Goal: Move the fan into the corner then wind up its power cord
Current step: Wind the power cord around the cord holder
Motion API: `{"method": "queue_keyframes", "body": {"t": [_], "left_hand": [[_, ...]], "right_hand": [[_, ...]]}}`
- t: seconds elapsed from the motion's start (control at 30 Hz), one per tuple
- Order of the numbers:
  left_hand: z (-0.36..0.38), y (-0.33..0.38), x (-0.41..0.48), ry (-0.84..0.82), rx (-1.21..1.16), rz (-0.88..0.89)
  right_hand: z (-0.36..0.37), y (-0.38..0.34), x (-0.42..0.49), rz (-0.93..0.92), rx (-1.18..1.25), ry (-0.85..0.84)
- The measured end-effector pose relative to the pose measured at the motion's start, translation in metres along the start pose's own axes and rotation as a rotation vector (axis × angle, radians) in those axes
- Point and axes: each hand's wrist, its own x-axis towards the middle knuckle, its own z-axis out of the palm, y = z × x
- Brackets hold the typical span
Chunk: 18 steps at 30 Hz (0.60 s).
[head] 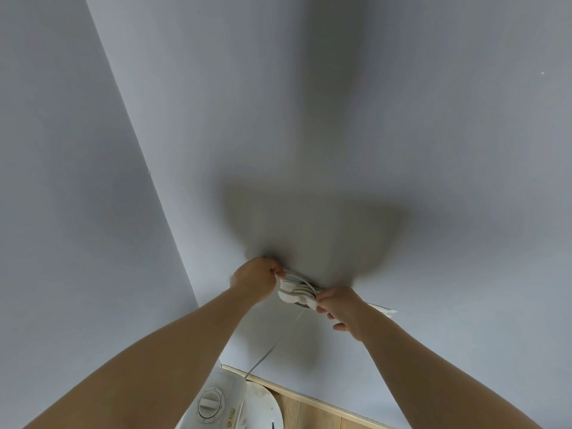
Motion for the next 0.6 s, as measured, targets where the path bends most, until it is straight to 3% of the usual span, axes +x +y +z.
{"method": "queue_keyframes", "body": {"t": [0.4, 0.6], "left_hand": [[0.036, -0.019, 0.008, -0.179, 0.019, -0.104], [0.045, -0.021, 0.002, -0.176, -0.146, -0.159]], "right_hand": [[-0.004, 0.005, -0.004, -0.006, 0.068, -0.010], [-0.004, 0.009, 0.002, 0.004, 0.103, -0.006]]}}
